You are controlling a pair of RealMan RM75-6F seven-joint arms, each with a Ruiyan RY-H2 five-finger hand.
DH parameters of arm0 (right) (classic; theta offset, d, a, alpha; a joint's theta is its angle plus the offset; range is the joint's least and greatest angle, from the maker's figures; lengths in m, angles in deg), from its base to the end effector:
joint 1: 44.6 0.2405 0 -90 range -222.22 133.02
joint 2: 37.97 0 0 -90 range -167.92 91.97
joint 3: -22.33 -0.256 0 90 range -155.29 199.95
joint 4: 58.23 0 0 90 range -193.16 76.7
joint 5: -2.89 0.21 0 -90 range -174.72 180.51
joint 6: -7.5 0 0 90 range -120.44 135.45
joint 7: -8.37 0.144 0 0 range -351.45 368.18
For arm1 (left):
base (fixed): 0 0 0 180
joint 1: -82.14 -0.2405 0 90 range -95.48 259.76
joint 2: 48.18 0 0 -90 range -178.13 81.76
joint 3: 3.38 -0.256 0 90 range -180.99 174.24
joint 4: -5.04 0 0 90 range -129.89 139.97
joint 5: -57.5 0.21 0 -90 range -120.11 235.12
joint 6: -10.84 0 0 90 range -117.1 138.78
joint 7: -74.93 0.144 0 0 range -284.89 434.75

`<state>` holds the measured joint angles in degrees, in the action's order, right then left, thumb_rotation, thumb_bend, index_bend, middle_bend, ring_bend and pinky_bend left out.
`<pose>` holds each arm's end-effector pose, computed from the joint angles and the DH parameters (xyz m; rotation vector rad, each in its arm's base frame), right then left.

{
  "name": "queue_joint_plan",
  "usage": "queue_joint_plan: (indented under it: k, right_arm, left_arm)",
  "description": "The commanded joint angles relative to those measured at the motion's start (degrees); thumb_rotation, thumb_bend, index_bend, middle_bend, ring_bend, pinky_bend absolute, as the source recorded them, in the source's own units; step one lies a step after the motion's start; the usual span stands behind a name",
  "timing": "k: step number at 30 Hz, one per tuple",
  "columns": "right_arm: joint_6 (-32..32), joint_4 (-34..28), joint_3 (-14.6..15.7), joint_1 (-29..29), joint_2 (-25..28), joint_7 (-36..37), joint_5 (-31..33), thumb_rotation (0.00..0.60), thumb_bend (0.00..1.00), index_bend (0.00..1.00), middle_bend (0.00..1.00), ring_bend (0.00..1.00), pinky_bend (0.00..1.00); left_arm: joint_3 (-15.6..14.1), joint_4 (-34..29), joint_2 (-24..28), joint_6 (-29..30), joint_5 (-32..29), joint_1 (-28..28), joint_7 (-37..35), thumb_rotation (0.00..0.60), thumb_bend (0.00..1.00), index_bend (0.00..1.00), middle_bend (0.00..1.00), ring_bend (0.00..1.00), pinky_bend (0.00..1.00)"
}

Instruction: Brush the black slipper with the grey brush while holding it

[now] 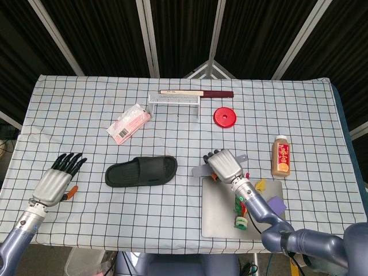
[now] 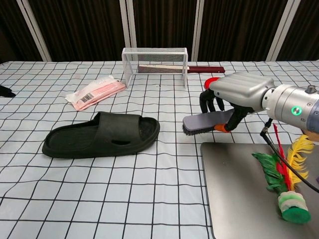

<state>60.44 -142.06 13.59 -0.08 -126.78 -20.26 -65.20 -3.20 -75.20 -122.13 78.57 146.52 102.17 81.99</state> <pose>-0.1348 -0.3422 -0.0235 2.0229 -0.6827 0.8342 -0.2953 0.2503 0.0745 -1.8231 -0.7802 -0.7508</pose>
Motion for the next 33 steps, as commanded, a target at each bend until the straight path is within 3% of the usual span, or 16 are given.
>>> queue_joint_plan:
  k: [1, 9, 17, 33]
  right_arm:
    - [-0.70, -2.75, -1.06, 0.87, 1.12, -1.77, 2.31, 0.600, 0.68, 0.68, 0.59, 0.46, 0.58]
    - [-1.93, -6.96, -3.68, 3.54, 1.00, -3.57, 7.47, 0.600, 0.68, 0.68, 0.59, 0.46, 0.58]
    - [-1.46, -3.64, -5.35, 7.45, -4.16, -7.53, 13.74, 0.600, 0.68, 0.68, 0.59, 0.47, 0.58]
    - [0.32, -2.83, -5.81, 10.62, -6.46, -8.81, 17.96, 0.600, 0.69, 0.69, 0.60, 0.47, 0.58]
  left_arm:
    - [0.27, 0.24, -0.13, -3.04, 0.07, 2.31, -1.08, 0.600, 0.55, 0.00, 0.04, 0.00, 0.00]
    - [-0.49, -1.03, -0.73, -10.34, 1.69, 7.64, -5.18, 0.600, 0.56, 0.00, 0.04, 0.00, 0.00]
    - [-1.63, 0.21, -4.79, -16.08, 2.97, 12.16, -7.16, 0.600, 0.53, 0.00, 0.07, 0.00, 0.00]
    - [-3.56, 0.70, -4.93, -19.66, 1.72, 14.89, -7.68, 0.600, 0.55, 0.03, 0.12, 0.00, 0.00]
